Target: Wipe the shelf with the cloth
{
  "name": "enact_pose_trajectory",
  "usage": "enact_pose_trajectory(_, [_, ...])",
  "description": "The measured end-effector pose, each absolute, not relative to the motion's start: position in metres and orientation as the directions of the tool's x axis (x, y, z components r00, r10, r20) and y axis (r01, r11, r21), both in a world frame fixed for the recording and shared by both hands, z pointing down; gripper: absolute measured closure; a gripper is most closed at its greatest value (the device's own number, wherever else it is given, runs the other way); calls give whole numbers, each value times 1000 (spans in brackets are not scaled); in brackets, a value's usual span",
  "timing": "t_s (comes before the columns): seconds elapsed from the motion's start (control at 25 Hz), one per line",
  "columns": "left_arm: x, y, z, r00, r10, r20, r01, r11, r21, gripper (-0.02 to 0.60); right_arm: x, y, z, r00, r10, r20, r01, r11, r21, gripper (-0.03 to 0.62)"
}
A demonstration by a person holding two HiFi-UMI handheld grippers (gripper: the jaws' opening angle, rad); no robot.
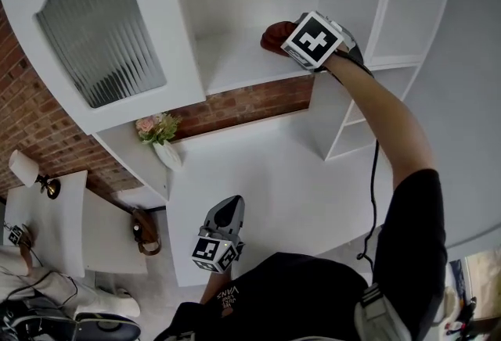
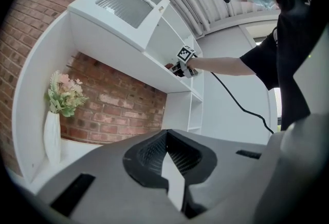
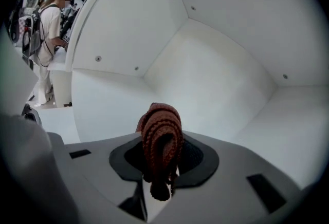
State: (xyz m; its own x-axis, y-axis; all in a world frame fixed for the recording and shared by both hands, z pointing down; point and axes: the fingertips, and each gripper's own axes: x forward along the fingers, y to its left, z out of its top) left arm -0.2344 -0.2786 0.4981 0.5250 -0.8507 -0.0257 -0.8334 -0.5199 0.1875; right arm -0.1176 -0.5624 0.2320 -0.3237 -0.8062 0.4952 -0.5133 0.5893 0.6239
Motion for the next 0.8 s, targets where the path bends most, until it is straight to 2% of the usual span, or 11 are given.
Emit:
enact_pose_trajectory(0.08, [-230,-281,498,539,-842,-25,-825,-533,187,574,-92,-566,232,-254,-831,494,-505,550,665,491])
enact_pose_trajectory(0.28, [-214,-288,497,586,-810,-27,-793,-580,186,575,-33,-574,228,-16,-911,413,-370,389,844,492])
enact_pose_trajectory(0.44, [-204,-291,497,618,-786,-25,-769,-611,186,575,-6,-573,233,109,-917,383,-260,346,902,491])
enact_pose_trajectory(0.64, [-198,-295,496,638,-770,-29,-753,-631,186,575,9,-573,236,167,-914,370,-209,334,919,492])
enact_pose_trajectory(0.8, [-199,-293,496,637,-770,-29,-754,-630,186,575,5,-571,229,122,-929,350,-252,312,916,491])
